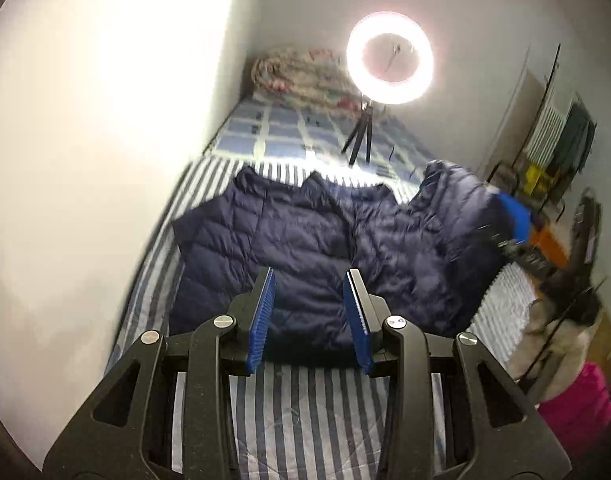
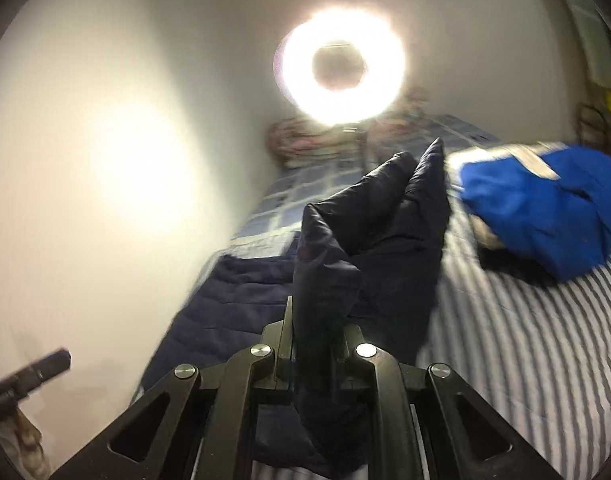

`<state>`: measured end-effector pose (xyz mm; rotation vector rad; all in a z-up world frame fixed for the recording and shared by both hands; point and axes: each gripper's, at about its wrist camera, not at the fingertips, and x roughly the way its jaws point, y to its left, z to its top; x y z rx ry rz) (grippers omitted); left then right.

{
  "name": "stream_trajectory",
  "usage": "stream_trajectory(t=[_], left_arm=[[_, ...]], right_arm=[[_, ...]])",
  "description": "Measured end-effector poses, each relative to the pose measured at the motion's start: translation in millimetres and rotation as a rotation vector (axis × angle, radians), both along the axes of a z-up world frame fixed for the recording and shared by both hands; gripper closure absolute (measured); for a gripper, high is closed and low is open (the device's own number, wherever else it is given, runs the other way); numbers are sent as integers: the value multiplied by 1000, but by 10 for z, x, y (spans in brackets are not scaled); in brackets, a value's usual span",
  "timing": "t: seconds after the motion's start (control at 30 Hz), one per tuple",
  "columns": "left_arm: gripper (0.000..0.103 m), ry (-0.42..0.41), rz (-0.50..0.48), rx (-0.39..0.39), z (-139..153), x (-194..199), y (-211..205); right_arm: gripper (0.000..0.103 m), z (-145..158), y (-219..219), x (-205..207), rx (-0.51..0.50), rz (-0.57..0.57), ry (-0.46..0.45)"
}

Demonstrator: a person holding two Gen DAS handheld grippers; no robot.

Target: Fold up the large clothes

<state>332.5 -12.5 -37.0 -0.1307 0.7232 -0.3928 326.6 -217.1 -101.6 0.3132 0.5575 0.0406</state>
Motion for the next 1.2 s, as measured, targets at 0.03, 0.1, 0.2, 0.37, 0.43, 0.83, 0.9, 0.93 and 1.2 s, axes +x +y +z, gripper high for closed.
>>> stream_trajectory(t=[0.03, 0.1, 0.2, 0.37, 0.43, 0.83, 0.9, 0.93, 1.2], left_arm=[[66, -13, 7, -7, 42, -20, 24], [66, -40, 19, -27, 141, -60, 104], [66, -79, 46, -53, 284, -132, 248], [66, -134, 100, -80, 470, -226, 456], [66, -149, 119, -89, 516, -243, 529], [66, -161, 161, -79, 506, -186, 608], [66, -165, 165, -82, 511, -190, 601], [66, -165, 165, -83, 506, -185, 594], [66, -51, 91, -30, 187, 163, 298]], right_arm=[[94, 3, 129, 70, -7, 32, -2], [94, -12, 393, 216, -18, 92, -3], [94, -91, 803, 458, -24, 188, 5], [94, -416, 1456, 814, -6, 338, 66], [94, -585, 1730, 909, 4, 402, 102], [66, -1071, 2140, 1118, 68, 620, 197], [50, -954, 1945, 1109, 118, 642, 168], [47, -880, 1832, 1084, 136, 653, 149], [42, -795, 774, 503, 151, 421, 130]])
